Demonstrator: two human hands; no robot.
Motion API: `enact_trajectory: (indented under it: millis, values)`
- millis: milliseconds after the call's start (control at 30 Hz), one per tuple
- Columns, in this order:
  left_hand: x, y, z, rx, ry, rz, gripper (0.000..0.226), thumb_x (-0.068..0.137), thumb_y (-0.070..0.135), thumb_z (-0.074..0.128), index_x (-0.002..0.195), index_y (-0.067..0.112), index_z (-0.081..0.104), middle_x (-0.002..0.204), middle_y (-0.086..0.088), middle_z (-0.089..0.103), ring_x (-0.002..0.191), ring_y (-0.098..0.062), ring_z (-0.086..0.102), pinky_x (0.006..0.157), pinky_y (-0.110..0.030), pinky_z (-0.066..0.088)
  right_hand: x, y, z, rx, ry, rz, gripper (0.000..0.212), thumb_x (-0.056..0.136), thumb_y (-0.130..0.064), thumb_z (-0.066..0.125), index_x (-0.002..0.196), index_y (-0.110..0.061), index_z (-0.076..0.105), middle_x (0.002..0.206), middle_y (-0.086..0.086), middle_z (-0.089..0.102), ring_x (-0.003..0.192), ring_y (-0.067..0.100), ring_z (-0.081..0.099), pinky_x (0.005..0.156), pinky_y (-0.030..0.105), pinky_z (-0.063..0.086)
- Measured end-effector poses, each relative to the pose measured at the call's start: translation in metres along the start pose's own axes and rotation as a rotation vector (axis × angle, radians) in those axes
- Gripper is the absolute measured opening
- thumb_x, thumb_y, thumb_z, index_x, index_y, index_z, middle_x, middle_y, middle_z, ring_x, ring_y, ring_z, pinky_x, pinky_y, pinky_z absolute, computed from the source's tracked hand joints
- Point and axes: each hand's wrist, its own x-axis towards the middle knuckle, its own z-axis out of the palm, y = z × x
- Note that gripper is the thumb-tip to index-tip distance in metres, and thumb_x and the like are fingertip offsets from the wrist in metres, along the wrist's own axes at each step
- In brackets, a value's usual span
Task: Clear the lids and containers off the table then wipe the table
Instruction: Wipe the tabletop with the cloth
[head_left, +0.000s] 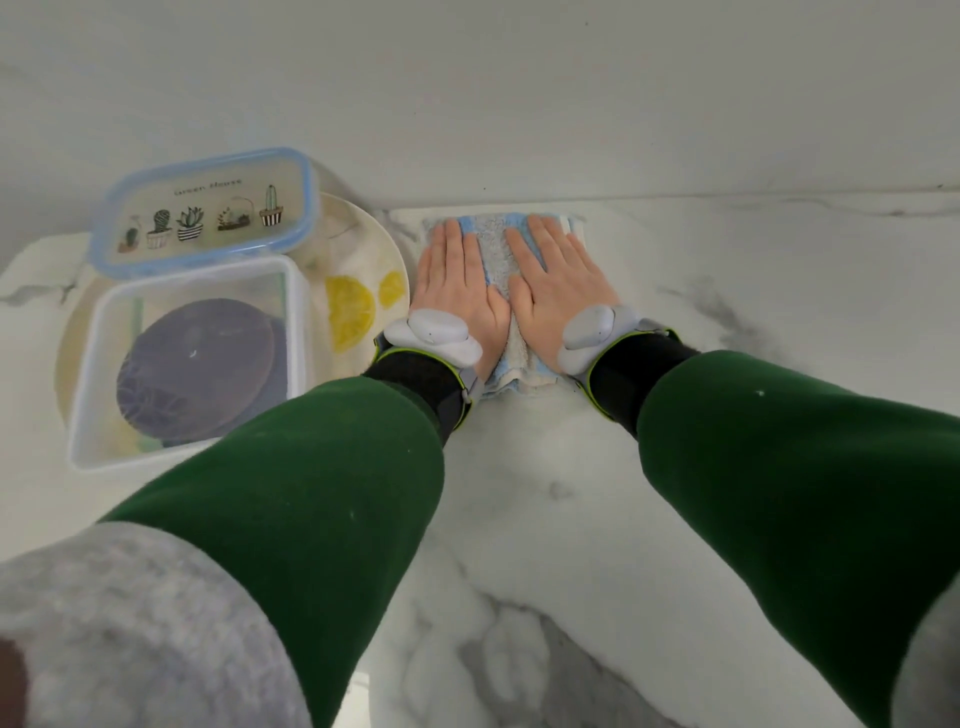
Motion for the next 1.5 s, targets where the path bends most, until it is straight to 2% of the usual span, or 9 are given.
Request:
enact_trajectory:
  millis: [467, 700, 967, 1233, 1500]
  values:
    - [-0.127, -0.018, -0.001, 0.038, -0.025, 0.091, 0.06, 0.1, 0.023, 0.025, 0.15, -0.003, 0.004, 0.159, -0.019, -0.003, 0.15, -0.028, -0.003, 0.123, -0.034, -0.006, -0.117, -0.048, 0.007, -0.036, -0.043, -0.011, 0.057, 0.1, -0.032, 0.017, 0.151, -0.009, 0.008, 0.159, 0.012, 0.004, 0.148, 0.023, 0.0, 0.122, 0.036, 0.003]
    - [-0.203, -0.027, 0.006, -0.001, -0.001, 0.036, 0.061, 0.099, 0.022, 0.026, 0.151, -0.003, 0.006, 0.159, -0.019, -0.001, 0.15, -0.028, -0.002, 0.123, -0.033, -0.003, -0.181, -0.079, 0.012, -0.024, -0.04, -0.058, 0.056, 0.1, -0.031, 0.018, 0.151, -0.009, 0.009, 0.159, 0.013, 0.005, 0.148, 0.023, 0.002, 0.121, 0.036, 0.003]
    - [-0.296, -0.045, 0.008, -0.043, -0.014, 0.077, 0.061, 0.099, 0.023, 0.026, 0.151, -0.002, 0.005, 0.16, -0.018, -0.001, 0.15, -0.028, -0.001, 0.123, -0.033, -0.001, -0.27, -0.124, 0.018, 0.002, -0.048, -0.014, 0.055, 0.101, -0.03, 0.018, 0.151, -0.01, 0.007, 0.16, 0.011, 0.002, 0.148, 0.022, -0.002, 0.121, 0.035, 0.001]
    - [-0.391, -0.067, 0.006, -0.031, -0.025, 0.153, 0.062, 0.099, 0.025, 0.024, 0.151, -0.002, 0.004, 0.16, -0.018, -0.002, 0.15, -0.028, -0.002, 0.123, -0.034, -0.001, -0.36, -0.176, 0.026, -0.009, -0.032, 0.051, 0.056, 0.1, -0.029, 0.021, 0.151, -0.008, 0.011, 0.159, 0.015, 0.006, 0.148, 0.026, 0.001, 0.121, 0.039, 0.002]
    - [-0.466, -0.08, 0.007, -0.054, -0.043, 0.165, 0.062, 0.1, 0.026, 0.024, 0.151, -0.001, 0.003, 0.16, -0.018, -0.005, 0.15, -0.028, -0.005, 0.123, -0.034, -0.003, -0.428, -0.212, 0.03, 0.006, -0.047, 0.067, 0.056, 0.101, -0.029, 0.02, 0.151, -0.01, 0.007, 0.16, 0.013, 0.0, 0.148, 0.023, -0.003, 0.122, 0.035, 0.0]
